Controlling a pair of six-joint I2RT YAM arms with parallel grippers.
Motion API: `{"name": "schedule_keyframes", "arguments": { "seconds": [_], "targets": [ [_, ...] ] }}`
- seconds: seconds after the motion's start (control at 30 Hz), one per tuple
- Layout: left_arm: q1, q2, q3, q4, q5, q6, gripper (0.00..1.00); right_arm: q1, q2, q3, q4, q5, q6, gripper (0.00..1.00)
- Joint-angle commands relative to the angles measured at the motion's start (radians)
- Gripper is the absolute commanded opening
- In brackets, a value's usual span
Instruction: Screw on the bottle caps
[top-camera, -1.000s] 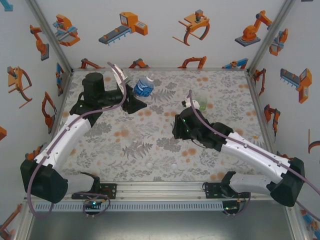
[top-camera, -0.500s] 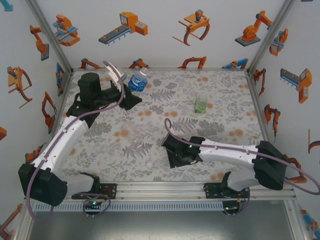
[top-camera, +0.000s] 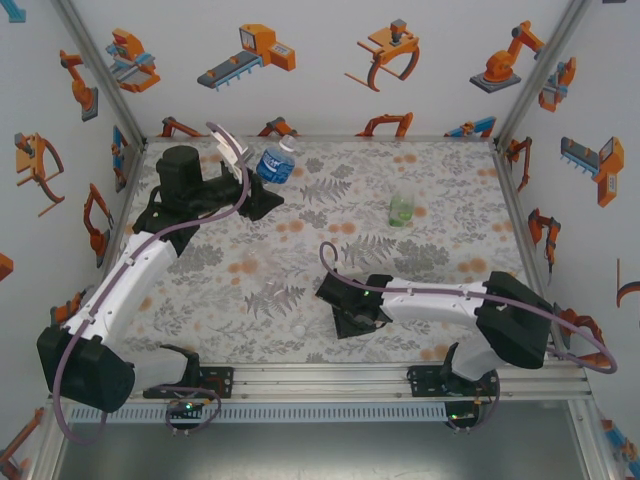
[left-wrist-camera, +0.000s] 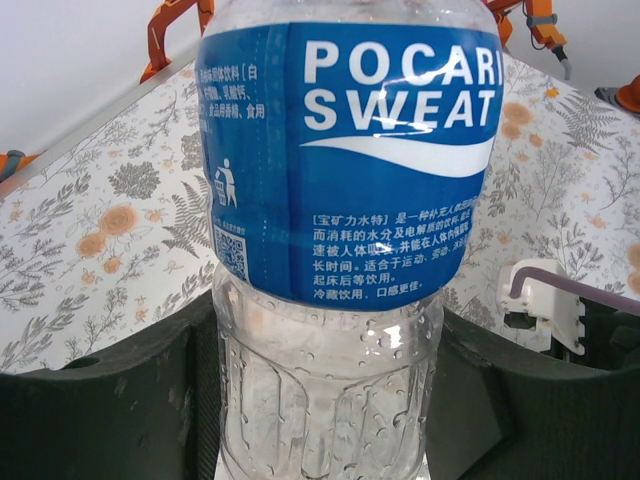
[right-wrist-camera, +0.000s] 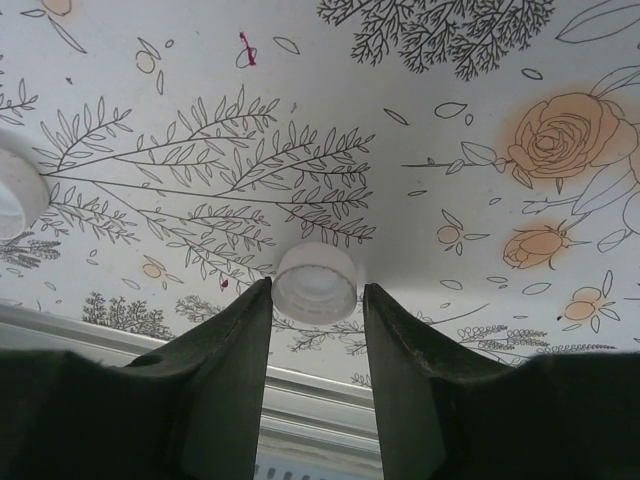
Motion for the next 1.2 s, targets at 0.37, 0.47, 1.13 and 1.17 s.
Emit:
{"name": "schedule_keyframes", "arguments": {
  "seconds": [0.37,0.47,1.13,1.17],
  "targets": [
    [0.005,-0.019,-0.004,0.003,0.013,0.014,0.0,-0.022,0.004,0.061,-0.028,0.067,-0.023,0.32],
    [0.005,-0.019,-0.003,0.003,0.015,0.012,0.0,-0.076,-0.007,0.074,-0.028,0.062,-0.071,0.31],
    [0.006,-0.01,0.003,-0.007,0.021,0.017,0.0,-0.381,0.276,0.317,-0.086,-0.117,-0.372,0.34],
    [0.006,-0.011,0.002,-0.007,0.021,0.017,0.0,-0.381,0.278,0.317,-0.086,-0.117,-0.372,0.35]
  ]
}}
